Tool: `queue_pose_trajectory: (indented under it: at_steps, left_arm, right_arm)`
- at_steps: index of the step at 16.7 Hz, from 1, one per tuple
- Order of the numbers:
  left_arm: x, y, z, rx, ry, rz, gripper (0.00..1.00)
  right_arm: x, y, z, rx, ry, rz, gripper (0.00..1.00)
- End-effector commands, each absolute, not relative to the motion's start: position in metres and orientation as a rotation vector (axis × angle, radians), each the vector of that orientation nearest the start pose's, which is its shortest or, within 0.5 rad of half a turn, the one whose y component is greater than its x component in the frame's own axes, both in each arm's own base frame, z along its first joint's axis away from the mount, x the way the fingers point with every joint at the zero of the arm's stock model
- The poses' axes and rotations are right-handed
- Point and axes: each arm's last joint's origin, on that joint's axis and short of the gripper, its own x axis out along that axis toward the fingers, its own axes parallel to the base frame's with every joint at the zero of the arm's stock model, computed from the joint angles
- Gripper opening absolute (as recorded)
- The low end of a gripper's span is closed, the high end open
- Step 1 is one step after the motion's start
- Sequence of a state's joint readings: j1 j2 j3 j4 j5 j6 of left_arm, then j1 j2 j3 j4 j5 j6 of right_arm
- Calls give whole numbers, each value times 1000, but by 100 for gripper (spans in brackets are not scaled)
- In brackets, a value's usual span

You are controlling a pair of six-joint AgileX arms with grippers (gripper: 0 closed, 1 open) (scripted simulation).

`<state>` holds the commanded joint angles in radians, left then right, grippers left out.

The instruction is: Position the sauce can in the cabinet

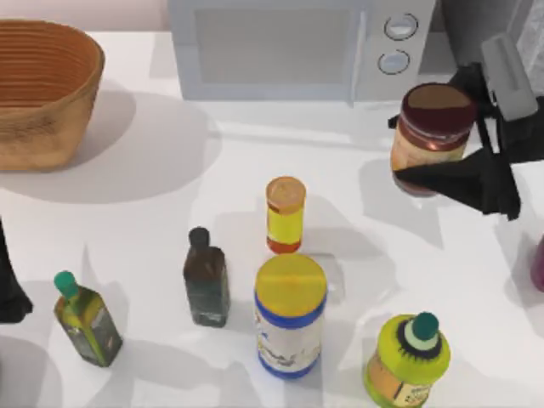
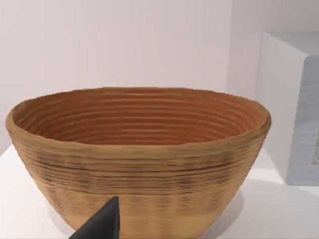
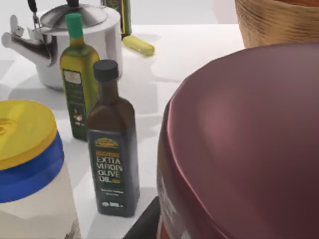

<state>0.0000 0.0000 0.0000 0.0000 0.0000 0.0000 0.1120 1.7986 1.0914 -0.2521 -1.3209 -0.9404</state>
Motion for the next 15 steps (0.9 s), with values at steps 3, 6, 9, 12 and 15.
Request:
queue_pose_trajectory:
  at_steps: [3,6,9,12,15]
  left_arm:
    - [106,-1,160,0,0,0,100]
    - [106,-1,160,0,0,0,100]
    - [106,-1,160,0,0,0,100]
    - [106,-1,160,0,0,0,100]
    - [106,-1,160,0,0,0,100]
  right_arm:
    - [331,63,192,-175,232,1466,0]
    - [300,50,213,-210,312,1316,0]
    - [257,36,231,-243,369,1100,0]
    - [209,23,236,-253,382,839,0]
    - [166,13,226,-228,343,569,0]
